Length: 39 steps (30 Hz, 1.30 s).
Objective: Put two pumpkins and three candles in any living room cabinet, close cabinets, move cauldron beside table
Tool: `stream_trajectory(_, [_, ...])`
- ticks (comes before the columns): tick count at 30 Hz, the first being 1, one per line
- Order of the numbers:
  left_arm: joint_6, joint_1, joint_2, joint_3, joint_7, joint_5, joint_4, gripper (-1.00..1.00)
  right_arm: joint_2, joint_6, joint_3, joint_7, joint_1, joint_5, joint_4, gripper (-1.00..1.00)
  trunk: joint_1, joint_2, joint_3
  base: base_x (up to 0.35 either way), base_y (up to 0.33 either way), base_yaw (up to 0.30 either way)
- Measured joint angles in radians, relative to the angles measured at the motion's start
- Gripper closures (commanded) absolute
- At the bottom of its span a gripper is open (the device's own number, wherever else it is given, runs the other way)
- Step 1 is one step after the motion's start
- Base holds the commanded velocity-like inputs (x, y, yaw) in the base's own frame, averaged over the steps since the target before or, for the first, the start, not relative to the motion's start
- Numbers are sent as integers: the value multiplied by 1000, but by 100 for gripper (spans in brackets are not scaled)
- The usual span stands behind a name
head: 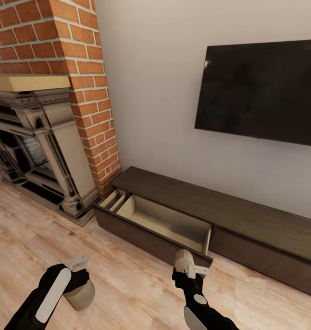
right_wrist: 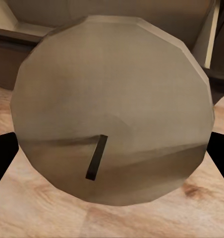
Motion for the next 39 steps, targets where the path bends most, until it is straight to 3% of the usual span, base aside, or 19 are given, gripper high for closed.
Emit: stream_trajectory(39, [0,0,1,0,0,0,0,100,0,0,0,0,0,1,0,100,0,0,0,233,126,-17])
